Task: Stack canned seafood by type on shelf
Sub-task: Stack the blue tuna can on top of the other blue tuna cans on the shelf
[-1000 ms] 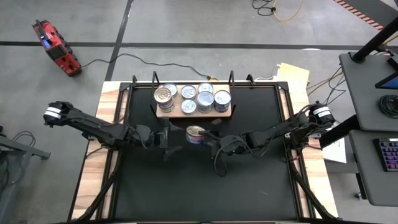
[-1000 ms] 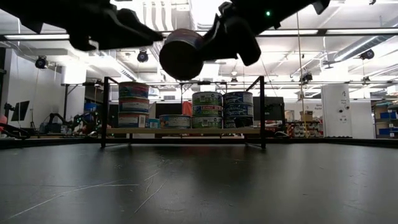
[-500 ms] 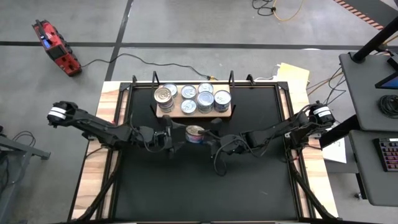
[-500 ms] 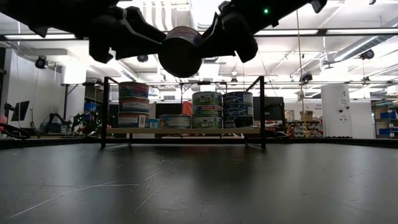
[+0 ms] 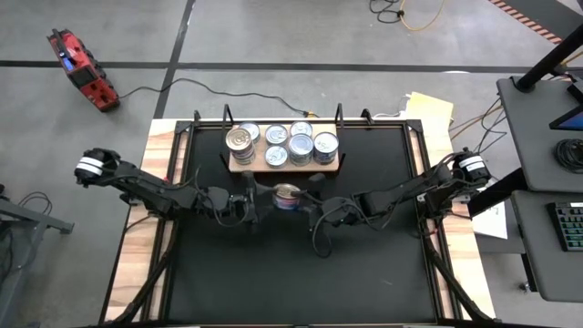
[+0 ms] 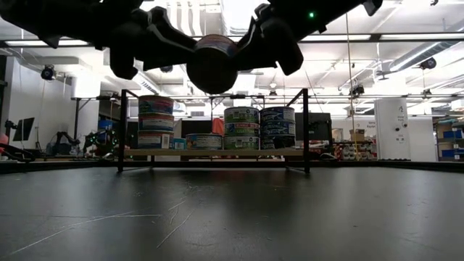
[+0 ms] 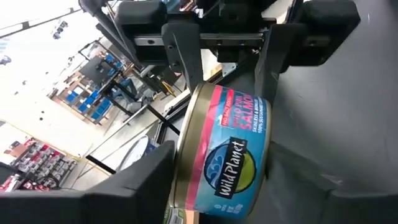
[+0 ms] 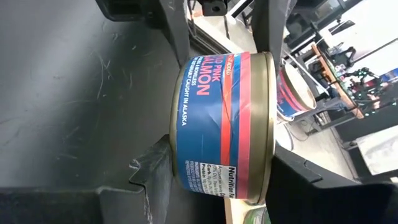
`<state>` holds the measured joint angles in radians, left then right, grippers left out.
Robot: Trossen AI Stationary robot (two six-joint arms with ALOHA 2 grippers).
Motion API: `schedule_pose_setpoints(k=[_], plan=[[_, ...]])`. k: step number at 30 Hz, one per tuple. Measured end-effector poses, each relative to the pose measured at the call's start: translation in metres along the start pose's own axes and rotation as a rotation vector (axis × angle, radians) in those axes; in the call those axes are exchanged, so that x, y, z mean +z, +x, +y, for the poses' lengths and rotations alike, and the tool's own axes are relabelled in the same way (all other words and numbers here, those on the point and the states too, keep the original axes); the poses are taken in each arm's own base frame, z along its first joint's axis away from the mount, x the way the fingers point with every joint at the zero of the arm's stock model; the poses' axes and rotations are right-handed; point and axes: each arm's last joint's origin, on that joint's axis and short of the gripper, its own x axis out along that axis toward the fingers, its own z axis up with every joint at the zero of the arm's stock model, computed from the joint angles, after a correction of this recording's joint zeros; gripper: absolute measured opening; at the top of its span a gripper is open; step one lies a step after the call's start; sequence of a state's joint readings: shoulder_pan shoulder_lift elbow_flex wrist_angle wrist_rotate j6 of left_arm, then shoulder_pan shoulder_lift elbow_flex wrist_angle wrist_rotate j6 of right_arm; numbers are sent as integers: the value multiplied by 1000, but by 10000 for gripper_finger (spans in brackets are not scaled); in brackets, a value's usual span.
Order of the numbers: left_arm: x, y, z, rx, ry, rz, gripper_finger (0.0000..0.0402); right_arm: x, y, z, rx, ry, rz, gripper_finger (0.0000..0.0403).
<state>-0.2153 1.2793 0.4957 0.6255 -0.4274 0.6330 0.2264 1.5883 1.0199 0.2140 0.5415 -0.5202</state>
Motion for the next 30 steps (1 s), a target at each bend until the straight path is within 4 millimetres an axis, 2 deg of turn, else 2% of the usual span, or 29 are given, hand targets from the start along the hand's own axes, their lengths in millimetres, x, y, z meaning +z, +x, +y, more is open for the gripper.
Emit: schedule_pose_setpoints(k=[3,8,10,15,18,21,26,30], plan=[[-1,0,-1,-8,22,10,185,-1,0,1,8,4,1,187],[-3,2,-3,-9,34,16,185,-1,0,1,18,6,2,187],[-3,3,-4,-5,13,16,201,-2,0,2,36,7,-3,187],[-2,4,-3,10,1,3,282,0,0,1,41,10,-26,187],[-3,5,-5,6,7,8,294,0,0,2,47,8,-25,187],[-4,6,-5,3,12,12,273,0,0,2,47,9,-24,187],[-5,5,-7,-8,52,21,180,0,0,2,50,32,-25,187],[-5,6,-6,-3,43,24,179,-1,0,2,53,67,-17,200]])
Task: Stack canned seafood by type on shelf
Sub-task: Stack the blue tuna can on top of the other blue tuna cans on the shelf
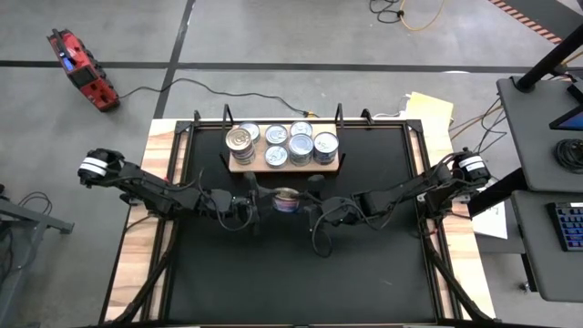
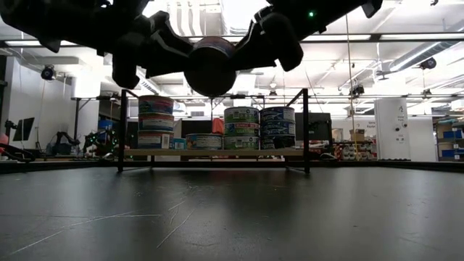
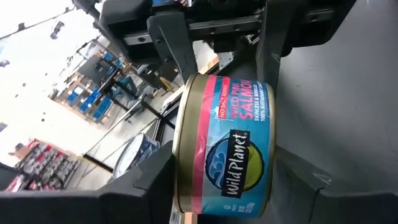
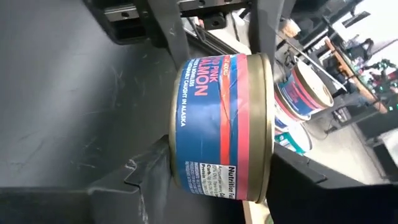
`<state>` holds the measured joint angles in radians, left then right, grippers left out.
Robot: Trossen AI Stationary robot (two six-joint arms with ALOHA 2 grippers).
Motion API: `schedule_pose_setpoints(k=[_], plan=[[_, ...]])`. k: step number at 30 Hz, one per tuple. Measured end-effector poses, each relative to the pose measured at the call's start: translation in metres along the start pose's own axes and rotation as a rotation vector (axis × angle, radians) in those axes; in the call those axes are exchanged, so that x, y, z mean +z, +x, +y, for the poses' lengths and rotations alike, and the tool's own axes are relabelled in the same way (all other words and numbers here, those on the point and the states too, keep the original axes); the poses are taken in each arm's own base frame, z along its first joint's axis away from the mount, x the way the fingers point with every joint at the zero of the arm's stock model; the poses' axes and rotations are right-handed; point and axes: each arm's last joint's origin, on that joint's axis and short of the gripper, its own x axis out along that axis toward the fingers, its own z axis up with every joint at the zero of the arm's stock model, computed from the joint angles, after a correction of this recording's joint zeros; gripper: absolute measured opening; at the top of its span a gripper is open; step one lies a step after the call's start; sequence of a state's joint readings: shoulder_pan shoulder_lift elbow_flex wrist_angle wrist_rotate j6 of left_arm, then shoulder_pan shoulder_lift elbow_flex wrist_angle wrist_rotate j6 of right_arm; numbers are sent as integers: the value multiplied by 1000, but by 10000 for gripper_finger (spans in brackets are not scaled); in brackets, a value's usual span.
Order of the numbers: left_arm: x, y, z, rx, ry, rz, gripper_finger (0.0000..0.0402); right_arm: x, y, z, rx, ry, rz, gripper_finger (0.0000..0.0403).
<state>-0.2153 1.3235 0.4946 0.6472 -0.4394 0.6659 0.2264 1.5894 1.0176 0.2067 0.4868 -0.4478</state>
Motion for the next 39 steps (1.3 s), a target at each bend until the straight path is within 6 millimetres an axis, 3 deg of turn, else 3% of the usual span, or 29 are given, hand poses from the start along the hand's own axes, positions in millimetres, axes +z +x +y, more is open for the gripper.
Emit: schedule_pose_setpoints(k=[12,18,23,27,39], plan=[[-6,-5,5,103,-17,144,179,-1,-9,-5,28,192,103,286],[-2,-16,14,315,204,327,179,1,-16,-10,33,203,126,312],[6,-30,28,397,364,424,179,1,-18,-12,32,189,132,317],[3,-40,39,500,449,607,179,-1,-16,-14,25,168,135,310],[-21,-45,51,538,470,784,179,-7,-10,-26,-3,149,157,303]])
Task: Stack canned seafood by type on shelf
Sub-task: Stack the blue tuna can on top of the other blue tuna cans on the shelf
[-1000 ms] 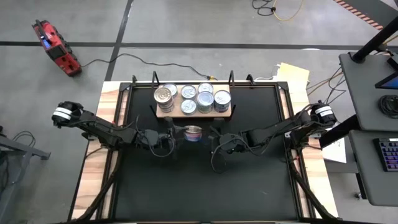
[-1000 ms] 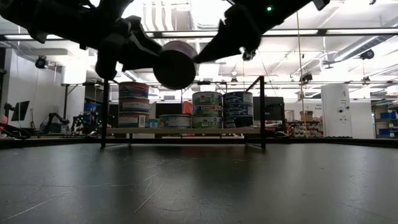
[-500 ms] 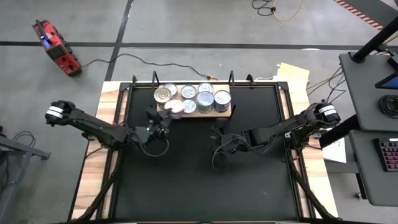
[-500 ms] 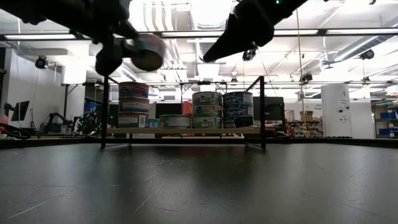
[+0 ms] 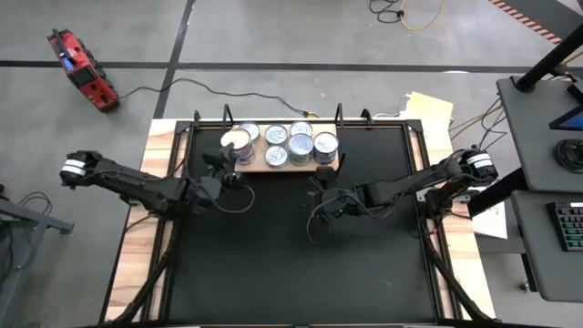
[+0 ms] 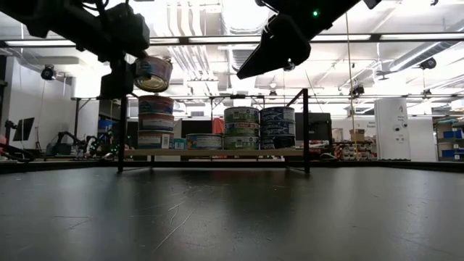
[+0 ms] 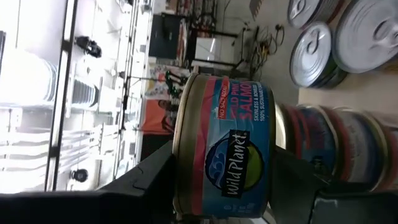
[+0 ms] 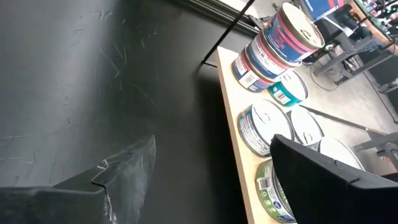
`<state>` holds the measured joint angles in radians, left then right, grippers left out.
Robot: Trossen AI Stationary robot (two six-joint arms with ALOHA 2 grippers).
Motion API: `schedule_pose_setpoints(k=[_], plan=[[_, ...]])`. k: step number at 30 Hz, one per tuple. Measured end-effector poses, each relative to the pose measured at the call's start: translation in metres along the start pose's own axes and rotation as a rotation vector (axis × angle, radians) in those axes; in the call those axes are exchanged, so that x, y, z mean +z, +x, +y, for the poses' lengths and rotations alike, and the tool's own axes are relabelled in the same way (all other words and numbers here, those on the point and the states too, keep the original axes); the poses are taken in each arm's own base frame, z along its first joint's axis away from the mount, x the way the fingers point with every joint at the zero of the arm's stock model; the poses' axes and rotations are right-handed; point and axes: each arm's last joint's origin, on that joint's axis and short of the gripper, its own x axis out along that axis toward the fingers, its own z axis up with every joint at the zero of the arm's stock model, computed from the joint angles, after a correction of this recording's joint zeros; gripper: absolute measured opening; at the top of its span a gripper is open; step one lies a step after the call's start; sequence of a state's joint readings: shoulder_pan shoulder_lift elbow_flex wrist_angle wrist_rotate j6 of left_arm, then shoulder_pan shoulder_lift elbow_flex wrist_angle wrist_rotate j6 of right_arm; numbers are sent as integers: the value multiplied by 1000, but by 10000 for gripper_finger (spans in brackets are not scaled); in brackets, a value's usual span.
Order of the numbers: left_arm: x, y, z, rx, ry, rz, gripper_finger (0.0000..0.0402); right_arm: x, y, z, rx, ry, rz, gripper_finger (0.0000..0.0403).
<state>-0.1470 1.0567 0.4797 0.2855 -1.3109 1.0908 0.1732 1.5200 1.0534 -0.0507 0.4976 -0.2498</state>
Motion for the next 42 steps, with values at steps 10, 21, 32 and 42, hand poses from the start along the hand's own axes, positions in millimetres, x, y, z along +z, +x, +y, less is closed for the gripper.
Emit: schedule_pose_setpoints(k=[10,21,32,42], plan=[[-6,15,1,-2,3,51,179,0,1,-1,-3,-10,1,315],[-10,25,1,-14,-1,73,179,0,1,-1,-3,-13,1,299],[-10,26,1,-12,-38,76,260,0,1,-1,-3,-11,1,324],[-10,26,1,-11,-60,77,302,0,1,-1,-3,-10,1,314]])
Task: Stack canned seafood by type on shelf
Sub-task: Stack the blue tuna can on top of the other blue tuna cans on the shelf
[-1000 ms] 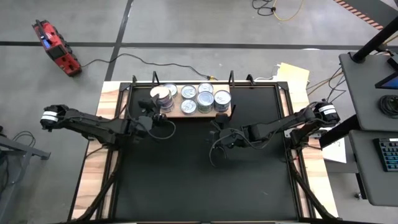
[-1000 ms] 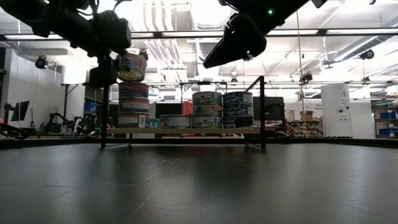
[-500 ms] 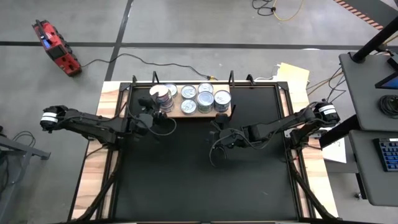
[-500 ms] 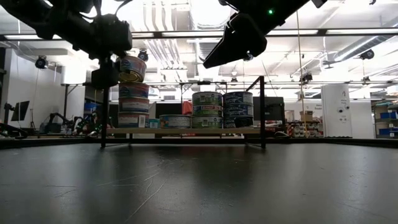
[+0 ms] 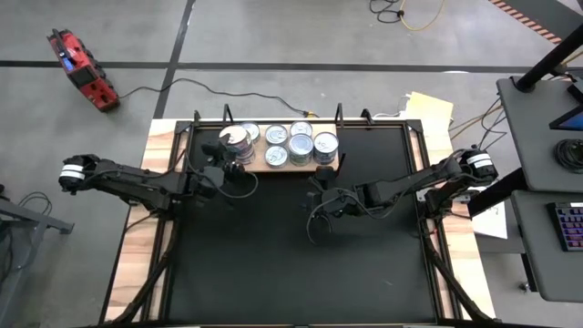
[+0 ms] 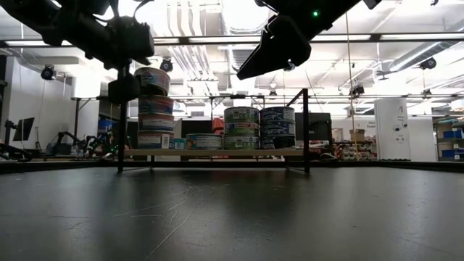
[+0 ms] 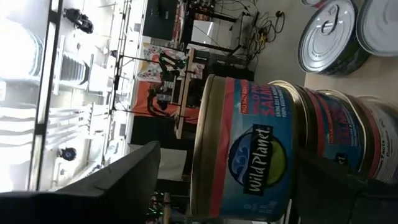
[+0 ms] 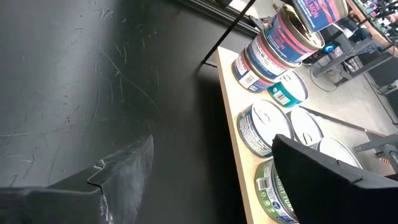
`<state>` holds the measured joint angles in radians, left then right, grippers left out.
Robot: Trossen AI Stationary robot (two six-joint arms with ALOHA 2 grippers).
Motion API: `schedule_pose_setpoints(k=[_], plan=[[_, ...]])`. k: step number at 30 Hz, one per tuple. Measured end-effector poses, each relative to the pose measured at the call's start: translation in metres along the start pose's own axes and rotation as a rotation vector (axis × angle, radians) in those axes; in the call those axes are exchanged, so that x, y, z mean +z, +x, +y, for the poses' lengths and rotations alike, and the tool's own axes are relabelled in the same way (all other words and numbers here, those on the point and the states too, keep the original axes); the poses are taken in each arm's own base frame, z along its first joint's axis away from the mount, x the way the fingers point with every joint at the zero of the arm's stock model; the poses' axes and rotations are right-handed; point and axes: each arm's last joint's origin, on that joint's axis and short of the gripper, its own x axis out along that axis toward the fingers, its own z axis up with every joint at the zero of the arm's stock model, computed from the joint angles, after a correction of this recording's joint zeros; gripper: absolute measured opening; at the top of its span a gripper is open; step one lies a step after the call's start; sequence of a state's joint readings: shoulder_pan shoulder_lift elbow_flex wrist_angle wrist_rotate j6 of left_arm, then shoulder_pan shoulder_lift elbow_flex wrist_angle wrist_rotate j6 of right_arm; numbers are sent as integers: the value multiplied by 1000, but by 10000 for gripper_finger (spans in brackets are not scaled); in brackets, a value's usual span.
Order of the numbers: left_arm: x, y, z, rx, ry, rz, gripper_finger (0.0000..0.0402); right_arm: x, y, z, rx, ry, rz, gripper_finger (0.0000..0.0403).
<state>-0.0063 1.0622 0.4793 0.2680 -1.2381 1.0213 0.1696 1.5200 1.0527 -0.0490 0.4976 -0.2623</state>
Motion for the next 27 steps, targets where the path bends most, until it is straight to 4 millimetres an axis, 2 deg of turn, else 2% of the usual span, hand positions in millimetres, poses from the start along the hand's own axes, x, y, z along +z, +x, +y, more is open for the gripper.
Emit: schedule_pose_setpoints(k=[8,27], plan=[[0,0,0,0,-88,0,303,0,0,0,0,0,0,323],[0,0,-1,-2,-91,1,304,0,0,0,0,16,0,319]])
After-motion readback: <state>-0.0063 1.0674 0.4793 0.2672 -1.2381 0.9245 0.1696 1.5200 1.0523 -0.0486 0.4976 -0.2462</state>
